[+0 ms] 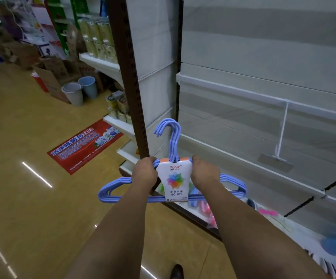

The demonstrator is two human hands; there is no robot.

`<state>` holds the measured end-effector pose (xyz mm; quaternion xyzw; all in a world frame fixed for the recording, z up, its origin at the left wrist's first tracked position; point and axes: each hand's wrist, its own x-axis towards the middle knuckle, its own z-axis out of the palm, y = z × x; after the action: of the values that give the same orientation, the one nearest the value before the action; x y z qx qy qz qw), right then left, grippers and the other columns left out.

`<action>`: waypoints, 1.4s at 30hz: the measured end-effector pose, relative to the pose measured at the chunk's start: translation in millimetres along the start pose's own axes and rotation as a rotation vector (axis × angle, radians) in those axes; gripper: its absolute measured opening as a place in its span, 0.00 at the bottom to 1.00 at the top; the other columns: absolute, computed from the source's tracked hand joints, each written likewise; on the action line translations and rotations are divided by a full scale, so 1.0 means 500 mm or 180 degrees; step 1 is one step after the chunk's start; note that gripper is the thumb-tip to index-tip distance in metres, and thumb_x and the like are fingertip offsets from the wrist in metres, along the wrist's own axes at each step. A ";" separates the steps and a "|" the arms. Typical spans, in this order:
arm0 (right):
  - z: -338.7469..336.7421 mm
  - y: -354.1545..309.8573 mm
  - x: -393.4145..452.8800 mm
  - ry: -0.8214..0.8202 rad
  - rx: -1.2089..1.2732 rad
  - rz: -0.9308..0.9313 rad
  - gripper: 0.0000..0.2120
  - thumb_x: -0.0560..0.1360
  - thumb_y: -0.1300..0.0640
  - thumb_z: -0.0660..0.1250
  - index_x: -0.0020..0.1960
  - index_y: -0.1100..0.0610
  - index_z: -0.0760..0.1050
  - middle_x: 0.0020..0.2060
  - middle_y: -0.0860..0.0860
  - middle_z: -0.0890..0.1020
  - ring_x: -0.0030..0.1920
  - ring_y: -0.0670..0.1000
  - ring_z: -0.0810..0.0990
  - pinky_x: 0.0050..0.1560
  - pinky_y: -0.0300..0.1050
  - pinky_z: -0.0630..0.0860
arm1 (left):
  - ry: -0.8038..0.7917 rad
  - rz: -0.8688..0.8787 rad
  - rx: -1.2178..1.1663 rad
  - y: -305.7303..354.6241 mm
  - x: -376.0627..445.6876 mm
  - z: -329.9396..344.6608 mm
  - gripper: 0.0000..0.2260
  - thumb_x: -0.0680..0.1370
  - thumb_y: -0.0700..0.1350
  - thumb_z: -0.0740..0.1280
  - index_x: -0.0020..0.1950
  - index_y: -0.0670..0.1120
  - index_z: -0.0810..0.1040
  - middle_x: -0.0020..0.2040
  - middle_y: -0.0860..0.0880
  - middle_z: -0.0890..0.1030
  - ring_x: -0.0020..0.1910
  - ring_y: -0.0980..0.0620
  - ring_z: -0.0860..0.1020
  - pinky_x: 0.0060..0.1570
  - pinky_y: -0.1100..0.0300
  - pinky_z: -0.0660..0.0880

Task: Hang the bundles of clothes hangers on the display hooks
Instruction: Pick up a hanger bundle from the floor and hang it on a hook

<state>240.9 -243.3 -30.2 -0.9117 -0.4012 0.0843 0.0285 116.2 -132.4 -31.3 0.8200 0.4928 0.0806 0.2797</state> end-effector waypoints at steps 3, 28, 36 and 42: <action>-0.011 -0.008 0.051 -0.0047 0.0025 0.0149 0.17 0.78 0.62 0.57 0.66 0.57 0.64 0.59 0.55 0.77 0.56 0.58 0.78 0.46 0.47 0.71 | -0.0056 0.0129 0.0102 0.015 0.062 -0.007 0.17 0.75 0.33 0.62 0.61 0.47 0.78 0.53 0.43 0.81 0.52 0.42 0.78 0.48 0.54 0.74; -0.146 -0.114 0.264 0.1019 0.0338 0.1727 0.13 0.78 0.63 0.53 0.61 0.58 0.67 0.56 0.57 0.78 0.55 0.59 0.78 0.51 0.47 0.72 | -0.0735 0.1593 -0.0268 0.127 0.435 -0.122 0.14 0.74 0.37 0.65 0.56 0.47 0.81 0.51 0.44 0.83 0.49 0.43 0.80 0.48 0.54 0.76; -0.192 -0.080 0.264 0.1425 0.0341 0.2169 0.12 0.77 0.64 0.54 0.59 0.57 0.68 0.53 0.55 0.79 0.53 0.58 0.79 0.47 0.46 0.71 | -0.0755 0.2115 -0.0386 0.218 0.449 -0.142 0.15 0.75 0.36 0.62 0.57 0.50 0.80 0.50 0.45 0.83 0.49 0.43 0.79 0.46 0.56 0.74; -0.267 -0.033 0.265 0.1823 0.0455 0.2283 0.14 0.78 0.63 0.53 0.62 0.56 0.68 0.54 0.56 0.80 0.53 0.60 0.79 0.46 0.47 0.71 | -0.0516 0.2382 -0.0291 0.322 0.434 -0.178 0.17 0.77 0.37 0.60 0.62 0.51 0.77 0.53 0.45 0.82 0.51 0.44 0.79 0.47 0.57 0.73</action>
<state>340.3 -132.6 85.9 -0.9752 -0.0296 -0.1389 0.1700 311.4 29.0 98.2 0.9335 0.1317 0.1339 0.3053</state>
